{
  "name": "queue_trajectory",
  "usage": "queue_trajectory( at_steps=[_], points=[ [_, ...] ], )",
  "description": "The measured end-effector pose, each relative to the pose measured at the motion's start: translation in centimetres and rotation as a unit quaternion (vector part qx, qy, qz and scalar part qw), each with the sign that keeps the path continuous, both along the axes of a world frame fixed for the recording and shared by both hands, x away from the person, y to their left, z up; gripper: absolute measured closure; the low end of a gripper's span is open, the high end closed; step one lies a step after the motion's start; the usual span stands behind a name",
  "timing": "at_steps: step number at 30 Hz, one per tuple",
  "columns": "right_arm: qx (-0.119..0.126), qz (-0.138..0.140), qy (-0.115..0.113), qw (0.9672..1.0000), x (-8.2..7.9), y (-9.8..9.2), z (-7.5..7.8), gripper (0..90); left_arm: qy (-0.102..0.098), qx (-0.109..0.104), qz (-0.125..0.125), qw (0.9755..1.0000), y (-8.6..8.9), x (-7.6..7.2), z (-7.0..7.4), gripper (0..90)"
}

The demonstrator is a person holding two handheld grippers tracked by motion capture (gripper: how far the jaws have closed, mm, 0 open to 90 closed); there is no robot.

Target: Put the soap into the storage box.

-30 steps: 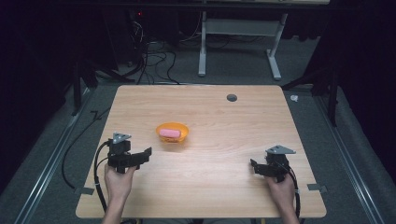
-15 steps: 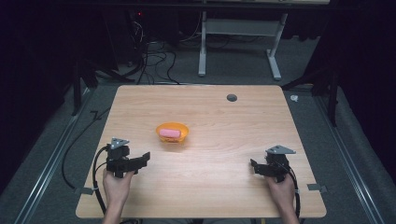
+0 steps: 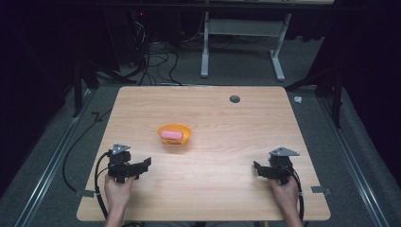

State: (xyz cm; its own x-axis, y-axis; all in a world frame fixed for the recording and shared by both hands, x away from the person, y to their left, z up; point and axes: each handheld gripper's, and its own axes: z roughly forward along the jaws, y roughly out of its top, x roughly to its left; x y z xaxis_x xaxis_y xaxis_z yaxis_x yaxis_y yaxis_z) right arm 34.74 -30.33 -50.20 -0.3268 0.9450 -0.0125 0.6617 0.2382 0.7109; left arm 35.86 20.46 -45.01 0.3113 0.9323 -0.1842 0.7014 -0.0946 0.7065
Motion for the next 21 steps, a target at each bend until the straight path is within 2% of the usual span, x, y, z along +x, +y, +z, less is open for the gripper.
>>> queue_trajectory(
  at_steps=[21],
  points=[
    [0.000,0.000,0.000,1.0000,0.0,0.0,0.0,21.3,0.018,0.015,-0.005,0.9997,-0.5,0.6,-2.3,16.6]
  ],
)
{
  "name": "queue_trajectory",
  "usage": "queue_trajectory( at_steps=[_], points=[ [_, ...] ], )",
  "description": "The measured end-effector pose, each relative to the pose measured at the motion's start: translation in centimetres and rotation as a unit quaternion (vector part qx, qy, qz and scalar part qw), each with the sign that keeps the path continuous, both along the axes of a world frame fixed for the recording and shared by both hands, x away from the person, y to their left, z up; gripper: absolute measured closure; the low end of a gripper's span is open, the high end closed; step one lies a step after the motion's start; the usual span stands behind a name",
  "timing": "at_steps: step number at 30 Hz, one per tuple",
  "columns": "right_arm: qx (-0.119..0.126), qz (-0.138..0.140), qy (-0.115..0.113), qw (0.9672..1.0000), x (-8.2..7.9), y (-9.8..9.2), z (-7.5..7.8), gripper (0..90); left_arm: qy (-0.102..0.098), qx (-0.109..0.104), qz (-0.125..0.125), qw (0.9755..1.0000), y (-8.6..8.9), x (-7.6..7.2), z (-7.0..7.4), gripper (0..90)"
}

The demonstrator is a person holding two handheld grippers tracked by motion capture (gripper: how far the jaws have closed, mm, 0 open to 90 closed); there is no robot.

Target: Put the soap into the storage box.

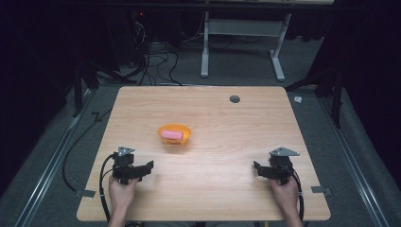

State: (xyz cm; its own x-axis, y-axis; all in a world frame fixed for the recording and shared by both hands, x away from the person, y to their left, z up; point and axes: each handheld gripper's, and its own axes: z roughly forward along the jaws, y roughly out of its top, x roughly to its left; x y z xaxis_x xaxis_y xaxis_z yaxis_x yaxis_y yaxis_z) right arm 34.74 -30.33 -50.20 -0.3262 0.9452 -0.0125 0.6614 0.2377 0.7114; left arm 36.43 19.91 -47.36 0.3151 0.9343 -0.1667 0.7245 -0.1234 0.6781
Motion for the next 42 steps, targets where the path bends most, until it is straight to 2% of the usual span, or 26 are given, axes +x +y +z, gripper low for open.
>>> queue_trajectory(
  at_steps=[1,11,38,42],
  points=[
    [0.000,0.000,0.000,1.0000,0.0,0.0,0.0,21.3,-0.002,0.007,-0.002,1.0000,-0.2,0.1,-0.1,16.5],
    [0.000,0.000,0.000,1.0000,0.0,0.0,0.0,21.3,0.000,0.023,-0.011,0.9997,-1.0,0.7,-0.9,16.5],
    [0.001,-0.001,0.000,1.0000,0.0,0.0,0.0,21.3,-0.017,0.040,-0.013,0.9990,-2.2,1.3,-2.0,15.9],
    [0.001,-0.001,0.001,1.0000,0.0,0.0,0.0,21.3,-0.019,0.055,-0.016,0.9982,-2.6,1.3,-2.3,15.8]
  ],
)
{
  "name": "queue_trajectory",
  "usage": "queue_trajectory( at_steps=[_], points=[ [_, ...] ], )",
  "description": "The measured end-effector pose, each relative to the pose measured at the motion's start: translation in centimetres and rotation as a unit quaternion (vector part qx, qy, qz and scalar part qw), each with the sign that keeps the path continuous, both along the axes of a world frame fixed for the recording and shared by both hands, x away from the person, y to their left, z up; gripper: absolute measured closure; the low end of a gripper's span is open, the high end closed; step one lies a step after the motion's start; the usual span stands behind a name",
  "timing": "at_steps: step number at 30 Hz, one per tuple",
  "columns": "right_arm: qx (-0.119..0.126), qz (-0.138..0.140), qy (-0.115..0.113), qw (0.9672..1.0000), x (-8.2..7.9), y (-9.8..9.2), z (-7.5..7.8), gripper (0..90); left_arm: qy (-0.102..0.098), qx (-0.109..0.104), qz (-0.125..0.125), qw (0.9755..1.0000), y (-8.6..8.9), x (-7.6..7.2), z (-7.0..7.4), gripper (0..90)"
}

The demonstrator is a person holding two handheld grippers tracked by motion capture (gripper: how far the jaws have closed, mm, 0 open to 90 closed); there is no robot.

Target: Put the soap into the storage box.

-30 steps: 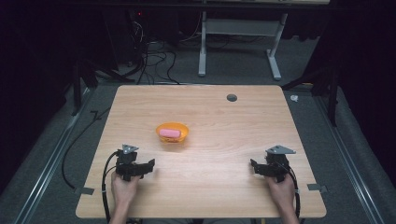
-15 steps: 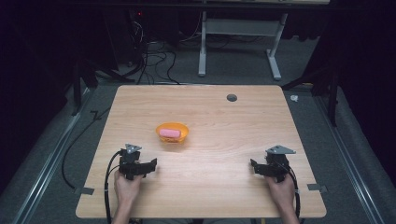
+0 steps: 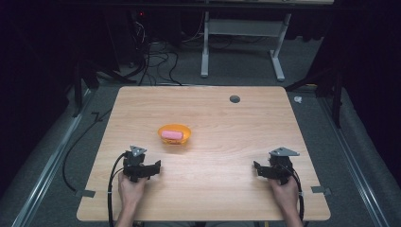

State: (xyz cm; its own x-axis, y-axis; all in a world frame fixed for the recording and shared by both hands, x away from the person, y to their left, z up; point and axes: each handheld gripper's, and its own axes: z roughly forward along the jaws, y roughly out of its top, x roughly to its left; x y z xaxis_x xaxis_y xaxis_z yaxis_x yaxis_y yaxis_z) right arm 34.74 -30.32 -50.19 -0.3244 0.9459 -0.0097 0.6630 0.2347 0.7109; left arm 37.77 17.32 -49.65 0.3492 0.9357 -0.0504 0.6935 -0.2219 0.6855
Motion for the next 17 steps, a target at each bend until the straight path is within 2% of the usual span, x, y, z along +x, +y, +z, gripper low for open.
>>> queue_trajectory(
  at_steps=[3,5,9,17],
  points=[
    [0.000,0.000,0.000,1.0000,0.0,0.0,0.0,21.3,0.003,0.011,-0.003,0.9999,-0.2,0.1,-0.3,15.6],
    [0.000,0.000,0.000,1.0000,0.0,0.0,0.0,21.3,0.001,0.011,-0.001,0.9999,-0.3,0.1,-0.5,15.6],
    [0.000,0.000,0.000,1.0000,0.0,0.0,0.0,21.3,-0.030,0.009,-0.002,0.9995,-0.1,-0.4,-1.1,15.0],
    [0.000,0.000,0.000,1.0000,0.0,0.0,0.0,21.3,-0.032,0.007,0.003,0.9995,-0.1,-0.6,-1.1,14.8]
  ],
)
